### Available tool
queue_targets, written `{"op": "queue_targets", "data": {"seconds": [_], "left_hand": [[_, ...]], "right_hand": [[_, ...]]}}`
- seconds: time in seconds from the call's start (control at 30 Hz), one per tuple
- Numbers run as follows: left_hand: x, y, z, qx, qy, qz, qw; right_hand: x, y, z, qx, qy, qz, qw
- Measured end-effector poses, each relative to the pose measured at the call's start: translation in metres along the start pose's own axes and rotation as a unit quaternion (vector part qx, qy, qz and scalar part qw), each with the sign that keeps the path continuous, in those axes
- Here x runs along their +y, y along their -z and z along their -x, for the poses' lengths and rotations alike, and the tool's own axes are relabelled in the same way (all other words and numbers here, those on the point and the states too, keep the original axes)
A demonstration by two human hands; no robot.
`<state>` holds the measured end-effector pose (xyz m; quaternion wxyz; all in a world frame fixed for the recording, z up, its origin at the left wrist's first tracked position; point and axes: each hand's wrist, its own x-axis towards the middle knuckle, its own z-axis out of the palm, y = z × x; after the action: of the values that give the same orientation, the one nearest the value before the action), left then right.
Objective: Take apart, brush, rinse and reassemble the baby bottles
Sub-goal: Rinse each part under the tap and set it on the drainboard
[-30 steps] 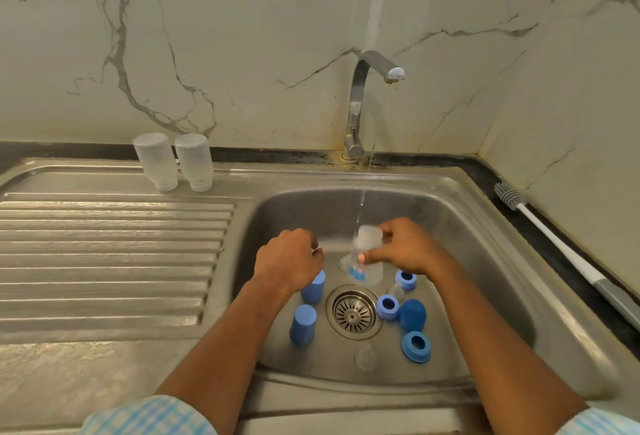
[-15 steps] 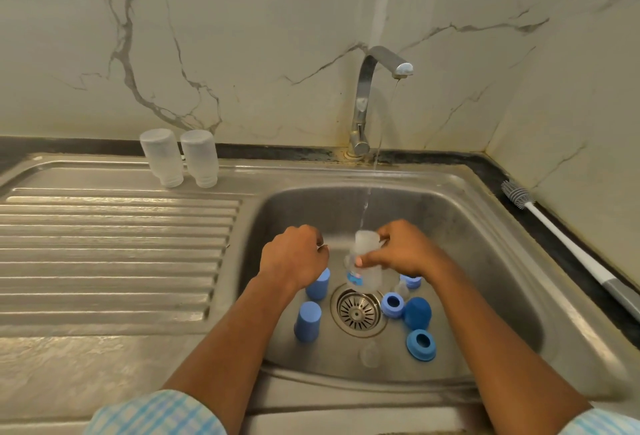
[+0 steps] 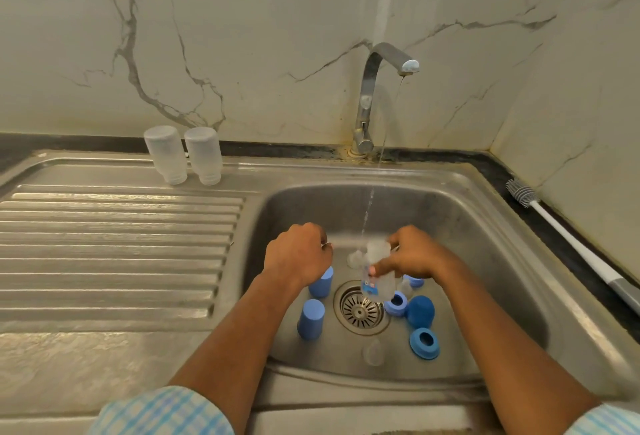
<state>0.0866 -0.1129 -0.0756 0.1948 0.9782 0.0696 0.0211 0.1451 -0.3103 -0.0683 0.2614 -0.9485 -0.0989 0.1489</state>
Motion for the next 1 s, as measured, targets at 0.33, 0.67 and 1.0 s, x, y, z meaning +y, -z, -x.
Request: {"op": "queue_targets", "data": {"seconds": [0.33, 0.67, 1.0], "left_hand": [[-0.001, -0.003, 0.0, -0.005, -0.007, 0.006, 1.0], [0.008, -0.016, 0.002, -0.09, -0.133, 0.114, 0.98], [0.03, -0.022, -0.019, -0.012, -0.057, 0.192, 0.98]], "right_hand": [[-0.004, -0.002, -0.002, 0.096, -0.014, 0.017, 0.995], [-0.016, 0.002, -0.002, 0.037, -0.14, -0.331, 0.933], [-0.005, 0.004, -0.011, -0.023, -0.204, -0.239, 0.949]]}}
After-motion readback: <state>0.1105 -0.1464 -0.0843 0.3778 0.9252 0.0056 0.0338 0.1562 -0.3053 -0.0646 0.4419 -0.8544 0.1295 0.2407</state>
